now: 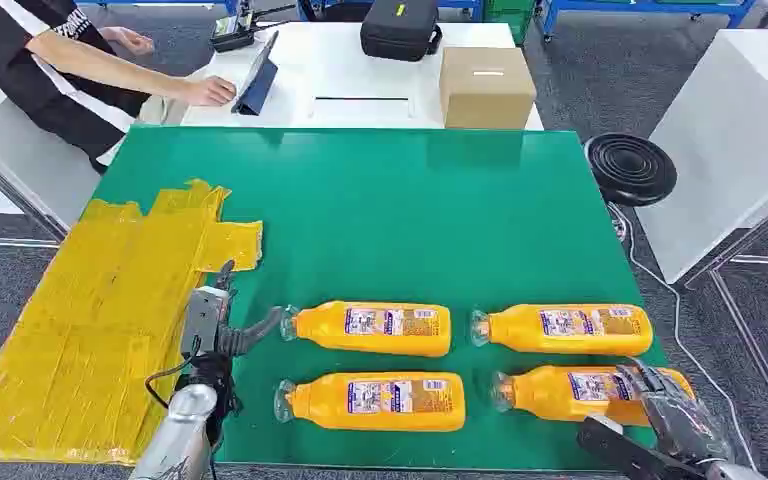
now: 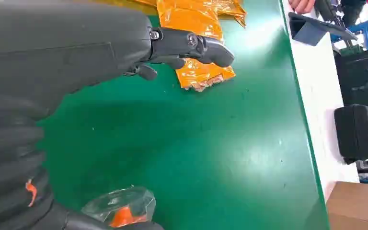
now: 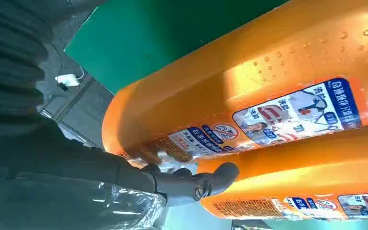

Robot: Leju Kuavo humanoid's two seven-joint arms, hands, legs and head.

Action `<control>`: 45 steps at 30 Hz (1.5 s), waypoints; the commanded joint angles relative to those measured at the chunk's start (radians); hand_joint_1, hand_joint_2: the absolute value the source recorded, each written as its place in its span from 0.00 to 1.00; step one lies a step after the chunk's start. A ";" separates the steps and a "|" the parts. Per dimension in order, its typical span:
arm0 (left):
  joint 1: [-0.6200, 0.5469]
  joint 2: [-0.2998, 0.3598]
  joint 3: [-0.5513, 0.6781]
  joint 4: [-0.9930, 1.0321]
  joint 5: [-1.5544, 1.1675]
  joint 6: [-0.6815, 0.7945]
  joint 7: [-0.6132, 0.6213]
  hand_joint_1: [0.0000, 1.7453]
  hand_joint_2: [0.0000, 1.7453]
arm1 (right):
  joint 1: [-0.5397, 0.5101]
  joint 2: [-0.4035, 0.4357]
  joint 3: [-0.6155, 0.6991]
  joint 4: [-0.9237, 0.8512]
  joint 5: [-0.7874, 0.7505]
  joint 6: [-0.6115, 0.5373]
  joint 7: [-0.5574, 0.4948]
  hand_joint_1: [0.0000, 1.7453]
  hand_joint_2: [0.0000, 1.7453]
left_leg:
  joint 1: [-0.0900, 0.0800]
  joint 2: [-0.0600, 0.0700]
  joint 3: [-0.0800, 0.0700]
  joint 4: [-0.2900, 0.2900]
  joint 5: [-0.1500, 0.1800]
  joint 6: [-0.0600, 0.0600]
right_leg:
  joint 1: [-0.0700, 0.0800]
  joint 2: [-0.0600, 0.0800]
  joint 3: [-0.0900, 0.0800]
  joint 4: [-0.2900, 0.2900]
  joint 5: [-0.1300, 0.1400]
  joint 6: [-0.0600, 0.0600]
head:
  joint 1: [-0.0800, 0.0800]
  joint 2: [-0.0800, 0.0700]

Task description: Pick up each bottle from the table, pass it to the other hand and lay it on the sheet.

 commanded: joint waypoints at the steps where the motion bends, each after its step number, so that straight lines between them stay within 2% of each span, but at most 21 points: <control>1: -0.034 0.016 0.010 0.090 0.009 0.000 -0.003 0.00 1.00 | 0.043 -0.005 0.062 0.078 -0.005 0.036 0.002 0.00 1.00 | 0.002 -0.003 0.000 -0.002 0.002 -0.005 | 0.002 -0.003 0.002 -0.004 0.002 -0.002 | 0.000 0.000; 7: -0.036 0.015 0.009 0.093 0.011 -0.001 -0.005 0.00 1.00 | 0.044 -0.016 0.071 0.078 -0.006 0.042 0.002 0.00 1.00 | 0.002 -0.002 0.001 -0.001 0.001 -0.004 | 0.002 -0.003 0.003 -0.004 0.001 -0.002 | 0.000 0.000; 9: -0.043 0.013 0.006 0.102 0.015 0.000 -0.006 0.00 1.00 | 0.012 -0.038 0.093 0.116 0.010 0.037 0.011 0.00 1.00 | 0.003 -0.003 0.000 -0.003 0.003 -0.007 | 0.002 -0.004 0.003 -0.006 0.003 -0.003 | 0.000 0.000; 16: -0.054 0.011 -0.005 0.123 0.022 0.005 -0.007 0.00 1.00 | -0.080 -0.088 0.141 0.243 0.013 0.028 0.009 0.00 1.00 | 0.002 -0.002 0.001 -0.002 0.002 -0.005 | 0.002 -0.001 0.003 -0.006 0.003 -0.002 | 0.000 0.000; 22: -0.055 0.011 -0.007 0.125 0.023 0.007 -0.008 0.00 1.00 | -0.090 -0.096 0.144 0.257 0.008 0.025 0.004 0.00 1.00 | 0.003 -0.004 0.002 -0.003 0.003 -0.005 | 0.002 -0.004 0.003 -0.007 0.003 -0.002 | 0.000 0.000; 27: -0.062 0.011 -0.020 0.147 0.030 0.006 -0.011 0.00 1.00 | -0.151 -0.150 0.177 0.337 -0.029 0.013 -0.019 0.00 1.00 | 0.003 -0.002 0.002 -0.003 0.002 -0.005 | 0.002 -0.002 0.006 -0.008 0.003 -0.002 | 0.000 0.000; 30: -0.071 0.009 -0.024 0.156 0.032 0.007 -0.011 0.00 1.00 | -0.167 -0.154 0.189 0.359 -0.038 0.006 -0.022 0.00 1.00 | 0.003 -0.003 0.002 -0.002 0.002 -0.004 | 0.002 -0.003 0.006 -0.008 0.003 -0.001 | 0.000 0.000; 34: -0.080 0.008 -0.029 0.166 0.032 0.009 -0.014 0.00 1.00 | -0.132 -0.157 0.209 0.335 -0.049 0.003 -0.021 0.00 1.00 | 0.003 -0.004 0.001 -0.002 0.001 -0.004 | 0.003 -0.004 0.006 -0.009 0.002 -0.001 | -0.001 0.000; 45: -0.082 0.013 -0.033 0.173 0.039 0.009 -0.019 0.00 1.00 | -0.146 -0.178 0.257 0.363 -0.092 0.016 -0.021 0.00 1.00 | 0.004 -0.004 0.001 -0.003 0.002 -0.004 | 0.003 -0.004 0.007 -0.011 0.003 -0.001 | 0.000 0.000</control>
